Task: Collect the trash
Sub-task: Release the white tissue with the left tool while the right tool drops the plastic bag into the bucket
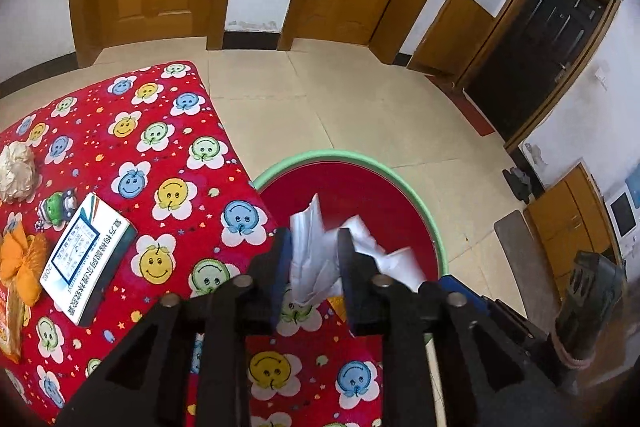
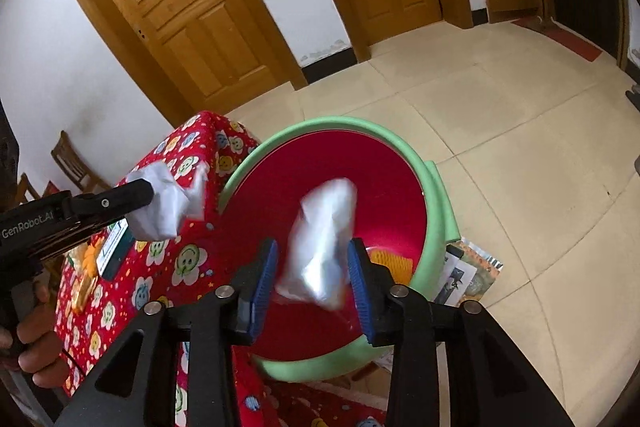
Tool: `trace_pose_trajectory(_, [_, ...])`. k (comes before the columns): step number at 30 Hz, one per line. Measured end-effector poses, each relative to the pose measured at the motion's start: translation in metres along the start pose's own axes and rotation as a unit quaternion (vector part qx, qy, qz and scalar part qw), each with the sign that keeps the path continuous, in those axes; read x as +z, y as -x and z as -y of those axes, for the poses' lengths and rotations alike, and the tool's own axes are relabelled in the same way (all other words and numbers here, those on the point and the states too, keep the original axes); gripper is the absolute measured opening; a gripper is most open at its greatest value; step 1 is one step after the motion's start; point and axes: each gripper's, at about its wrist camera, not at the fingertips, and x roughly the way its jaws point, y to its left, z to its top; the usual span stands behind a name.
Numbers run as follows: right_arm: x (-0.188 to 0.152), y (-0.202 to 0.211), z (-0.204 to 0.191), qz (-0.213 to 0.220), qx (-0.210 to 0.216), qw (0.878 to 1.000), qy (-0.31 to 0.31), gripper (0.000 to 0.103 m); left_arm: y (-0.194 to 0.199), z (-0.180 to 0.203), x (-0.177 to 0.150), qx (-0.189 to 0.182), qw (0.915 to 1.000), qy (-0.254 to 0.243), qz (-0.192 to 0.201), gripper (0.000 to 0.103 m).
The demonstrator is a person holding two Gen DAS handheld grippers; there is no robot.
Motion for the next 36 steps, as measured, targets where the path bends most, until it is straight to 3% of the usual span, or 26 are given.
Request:
trace_pose_trajectory(12, [0.004, 0.001, 0.002, -0.007, 0.01, 1.0, 0.002, 0.045, 0.002, 0.002, 0.002, -0.022, 0.9998, -0.001, 0.005, 0.032])
trace_pose_trajectory(25, [0.0, 0.009, 0.004, 0.003, 0.014, 1.0, -0.003, 0.046, 0.002, -0.032, -0.03, 0.036, 0.9988, 0.02, -0.025, 0.034])
trace_pose_trajectory(30, [-0.003, 0.011, 0.003, 0.003, 0.013, 1.0, -0.004, 0.046, 0.0, -0.038, -0.035, 0.045, 0.9983, 0.028, -0.022, 0.043])
trace_pose_trajectory(36, [-0.004, 0.01, 0.002, 0.0, 0.015, 1.0, -0.005, 0.046, -0.006, -0.03, -0.04, 0.011, 0.9991, 0.016, -0.039, 0.043])
